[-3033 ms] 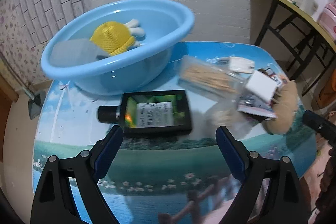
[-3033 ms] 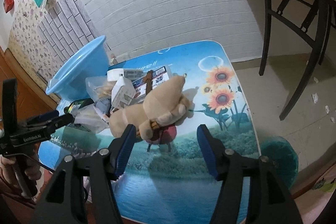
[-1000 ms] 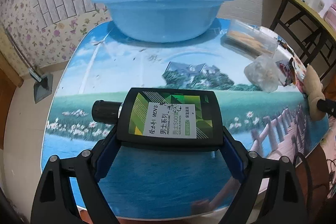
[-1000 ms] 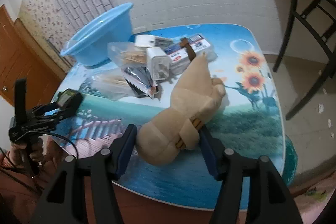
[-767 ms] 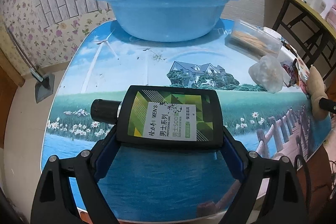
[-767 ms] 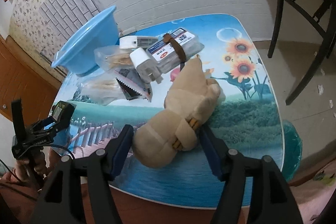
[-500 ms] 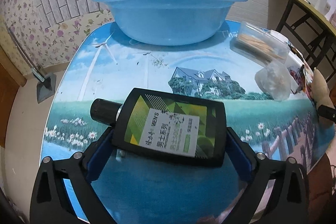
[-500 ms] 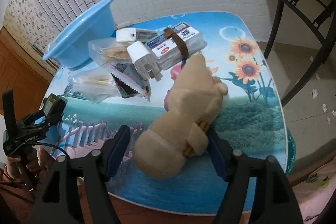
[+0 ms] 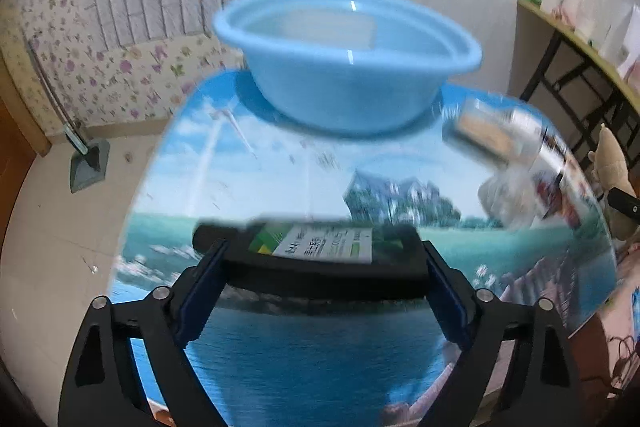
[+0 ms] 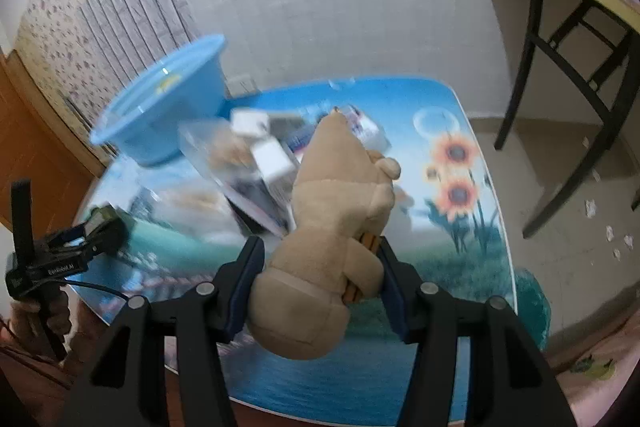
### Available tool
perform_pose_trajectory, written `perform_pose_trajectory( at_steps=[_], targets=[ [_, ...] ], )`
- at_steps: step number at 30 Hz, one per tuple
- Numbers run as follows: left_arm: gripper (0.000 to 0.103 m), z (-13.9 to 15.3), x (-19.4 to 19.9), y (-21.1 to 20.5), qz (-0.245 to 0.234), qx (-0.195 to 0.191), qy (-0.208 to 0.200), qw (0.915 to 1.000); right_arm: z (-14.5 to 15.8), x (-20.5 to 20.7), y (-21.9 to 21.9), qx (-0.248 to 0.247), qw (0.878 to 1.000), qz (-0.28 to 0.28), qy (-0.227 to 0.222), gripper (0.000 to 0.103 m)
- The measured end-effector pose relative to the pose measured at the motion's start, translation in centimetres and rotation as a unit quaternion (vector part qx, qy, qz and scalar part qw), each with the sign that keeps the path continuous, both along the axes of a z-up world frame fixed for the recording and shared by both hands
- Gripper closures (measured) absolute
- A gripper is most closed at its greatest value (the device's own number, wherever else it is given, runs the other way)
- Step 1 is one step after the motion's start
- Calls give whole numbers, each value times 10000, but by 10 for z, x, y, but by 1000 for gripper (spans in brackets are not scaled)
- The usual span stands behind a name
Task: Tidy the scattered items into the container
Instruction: 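Lift the bottle with the left gripper while the right gripper lifts the tan plush, then carry the bottle and tan plush over the basin and lower them in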
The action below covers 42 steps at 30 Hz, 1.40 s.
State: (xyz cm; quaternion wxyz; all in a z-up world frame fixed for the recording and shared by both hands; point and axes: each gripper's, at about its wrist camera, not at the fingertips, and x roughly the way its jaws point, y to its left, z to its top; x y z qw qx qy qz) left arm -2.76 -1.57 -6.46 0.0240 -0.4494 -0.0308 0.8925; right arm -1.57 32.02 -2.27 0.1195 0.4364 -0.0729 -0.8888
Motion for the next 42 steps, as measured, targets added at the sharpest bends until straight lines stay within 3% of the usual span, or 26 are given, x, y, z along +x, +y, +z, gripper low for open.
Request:
perform_pose_trajectory(
  at_steps=[4,9,15,30,42],
  targets=[
    [14,6,-3,-9,32,34,62,10000,18,-9,-13,-79,9994,215,244,49],
    [14,3,1,-8,-32,-70,85,9999,18,-18,-34,-116,9985,466,247,49],
    [14,7,2,-15,-20,112,71,9999,17,-20,-41,-110,9985,505,181,49],
    [14,100,-7,-20,-215,223,1080,9937,41,-37,-68,-199,9950,869,442,49],
    [14,130,-62,-17,-435,61,1470,9882,63,-74,-131,-212,9839,1636,683,49]
  ],
)
